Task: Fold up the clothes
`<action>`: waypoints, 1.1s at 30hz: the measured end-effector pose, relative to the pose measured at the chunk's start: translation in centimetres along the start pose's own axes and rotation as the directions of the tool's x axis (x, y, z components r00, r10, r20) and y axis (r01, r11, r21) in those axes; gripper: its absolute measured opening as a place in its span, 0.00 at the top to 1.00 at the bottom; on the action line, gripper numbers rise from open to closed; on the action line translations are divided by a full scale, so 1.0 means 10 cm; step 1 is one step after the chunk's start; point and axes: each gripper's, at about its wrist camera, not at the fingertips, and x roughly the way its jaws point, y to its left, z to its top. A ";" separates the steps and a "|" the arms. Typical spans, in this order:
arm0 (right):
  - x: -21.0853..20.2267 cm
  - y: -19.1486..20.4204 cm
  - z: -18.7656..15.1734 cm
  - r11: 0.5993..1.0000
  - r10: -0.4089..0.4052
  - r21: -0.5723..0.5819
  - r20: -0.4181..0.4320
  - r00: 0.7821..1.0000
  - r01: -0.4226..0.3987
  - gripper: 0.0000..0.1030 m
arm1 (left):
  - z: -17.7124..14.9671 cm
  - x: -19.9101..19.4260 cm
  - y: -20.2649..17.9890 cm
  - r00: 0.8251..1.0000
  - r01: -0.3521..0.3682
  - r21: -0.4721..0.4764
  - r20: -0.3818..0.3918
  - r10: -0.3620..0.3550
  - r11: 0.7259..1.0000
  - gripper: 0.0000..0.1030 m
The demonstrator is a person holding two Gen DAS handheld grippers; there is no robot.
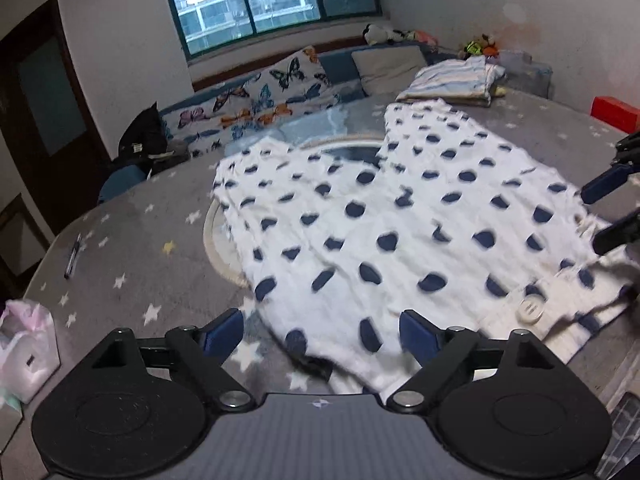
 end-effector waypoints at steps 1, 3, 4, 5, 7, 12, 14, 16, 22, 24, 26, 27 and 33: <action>-0.02 -0.04 0.01 1.000 -0.008 0.011 0.004 1.000 0.008 0.37 | 0.03 -0.02 -0.02 1.000 0.013 -0.004 0.010 -0.013 1.000 0.06; -0.02 -0.11 0.01 0.999 -0.031 0.032 0.010 0.999 0.031 0.37 | 0.07 -0.05 -0.06 0.999 0.039 -0.008 0.032 -0.039 0.999 0.00; -0.03 -0.16 0.01 0.998 -0.041 0.049 0.014 0.999 0.040 0.37 | 0.09 -0.07 -0.10 0.998 0.052 -0.003 0.040 -0.052 0.999 0.00; -0.03 -0.20 0.01 0.997 -0.051 0.067 0.017 0.999 0.050 0.37 | 0.12 -0.07 -0.14 0.996 0.069 0.005 0.047 -0.069 0.998 0.00; -0.02 -0.30 0.01 0.992 -0.072 0.106 0.014 0.997 0.070 0.37 | 0.16 -0.08 -0.24 0.993 0.106 0.021 0.056 -0.107 0.994 0.00; 0.03 -0.56 -0.01 0.974 -0.131 0.183 -0.005 0.991 0.130 0.38 | 0.26 0.00 -0.53 0.979 0.196 0.056 0.050 -0.199 0.979 0.00; 0.04 -0.66 -0.02 0.964 -0.147 0.223 -0.003 0.989 0.143 0.38 | 0.29 0.01 -0.65 0.971 0.231 0.066 0.050 -0.235 0.971 0.00; 0.05 -0.72 -0.01 0.958 -0.150 0.248 0.001 0.989 0.145 0.38 | 0.33 0.00 -0.78 0.961 0.266 0.091 0.057 -0.271 0.960 0.00; 0.12 -0.81 -0.03 0.945 -0.160 0.287 -0.012 0.987 0.156 0.44 | 0.40 -0.05 -1.11 0.929 0.350 0.152 0.067 -0.363 0.924 0.00; 0.16 -0.82 -0.06 0.944 -0.164 0.287 -0.031 0.986 0.166 0.44 | 0.42 -0.08 -1.22 0.915 0.380 0.182 0.066 -0.397 0.907 0.02; 0.17 -0.83 -0.07 0.941 -0.174 0.286 -0.044 0.984 0.180 0.44 | 0.44 -0.09 -1.31 0.903 0.405 0.205 0.061 -0.425 0.891 0.04; 0.16 -0.84 -0.08 0.939 -0.180 0.291 -0.043 0.983 0.184 0.44 | 0.45 -0.09 -1.37 0.897 0.417 0.221 0.056 -0.439 0.881 0.06; 0.05 -0.84 -0.03 0.941 -0.181 0.295 0.022 0.983 0.166 0.44 | 0.42 0.01 -1.62 0.880 0.454 0.282 0.008 -0.475 0.845 0.28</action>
